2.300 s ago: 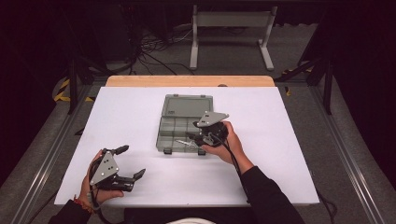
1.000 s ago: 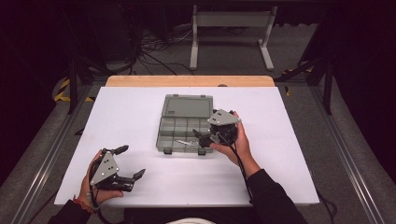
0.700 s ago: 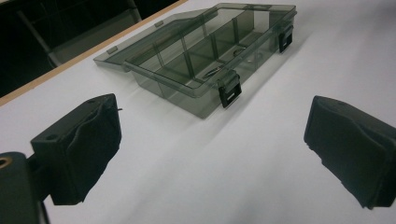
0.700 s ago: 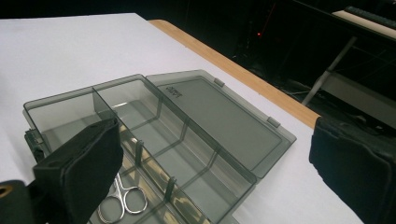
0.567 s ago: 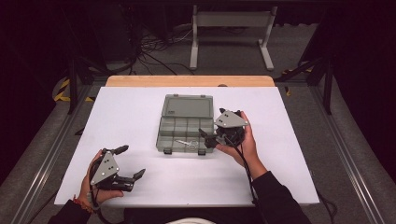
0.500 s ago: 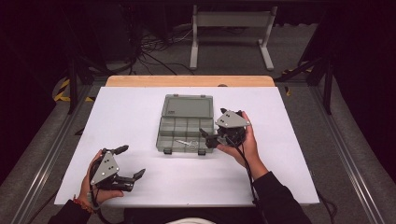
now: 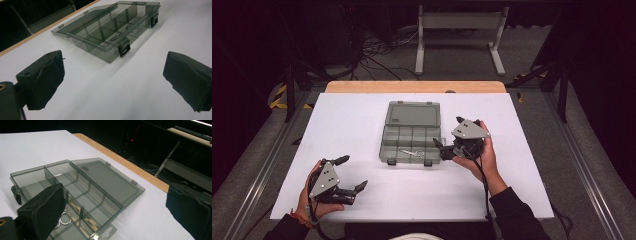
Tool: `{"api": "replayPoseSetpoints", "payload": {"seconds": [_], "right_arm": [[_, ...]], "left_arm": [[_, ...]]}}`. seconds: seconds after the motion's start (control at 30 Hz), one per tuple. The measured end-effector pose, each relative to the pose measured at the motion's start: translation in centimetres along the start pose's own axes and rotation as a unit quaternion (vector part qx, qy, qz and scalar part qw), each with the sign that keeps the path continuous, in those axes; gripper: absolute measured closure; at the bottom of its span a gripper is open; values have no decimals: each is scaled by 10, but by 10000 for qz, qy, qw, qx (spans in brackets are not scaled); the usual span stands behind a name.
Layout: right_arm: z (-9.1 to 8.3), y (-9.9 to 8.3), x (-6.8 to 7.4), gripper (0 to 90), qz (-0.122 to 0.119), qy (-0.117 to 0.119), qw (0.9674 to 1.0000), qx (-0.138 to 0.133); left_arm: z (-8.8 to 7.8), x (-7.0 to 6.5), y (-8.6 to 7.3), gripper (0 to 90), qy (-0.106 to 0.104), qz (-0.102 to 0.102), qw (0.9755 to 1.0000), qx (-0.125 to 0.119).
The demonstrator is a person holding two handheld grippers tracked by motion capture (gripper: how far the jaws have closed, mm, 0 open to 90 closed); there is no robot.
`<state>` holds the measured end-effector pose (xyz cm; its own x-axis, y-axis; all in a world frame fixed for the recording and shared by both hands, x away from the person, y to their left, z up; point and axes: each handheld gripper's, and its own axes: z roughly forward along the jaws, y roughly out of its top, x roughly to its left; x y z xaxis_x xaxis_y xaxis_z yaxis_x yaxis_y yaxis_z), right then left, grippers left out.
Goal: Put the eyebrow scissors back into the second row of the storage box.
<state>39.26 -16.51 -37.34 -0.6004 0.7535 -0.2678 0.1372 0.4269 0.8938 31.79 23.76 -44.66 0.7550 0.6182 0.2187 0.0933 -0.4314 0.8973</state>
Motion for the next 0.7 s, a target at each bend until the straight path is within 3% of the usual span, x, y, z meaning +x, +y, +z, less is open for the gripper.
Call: {"api": "replayPoseSetpoints", "payload": {"seconds": [0.5, 0.7], "right_arm": [[-19, -7, -8, 32, 81, -166, 9998, 82], [-25, -13, -6, 37, -109, -232, 9997, 43]], "left_arm": [[1, -1, 0, 42, 37, 11, 10000, 35], [1, -1, 0, 38, 49, 37, 10000, 56]]}}
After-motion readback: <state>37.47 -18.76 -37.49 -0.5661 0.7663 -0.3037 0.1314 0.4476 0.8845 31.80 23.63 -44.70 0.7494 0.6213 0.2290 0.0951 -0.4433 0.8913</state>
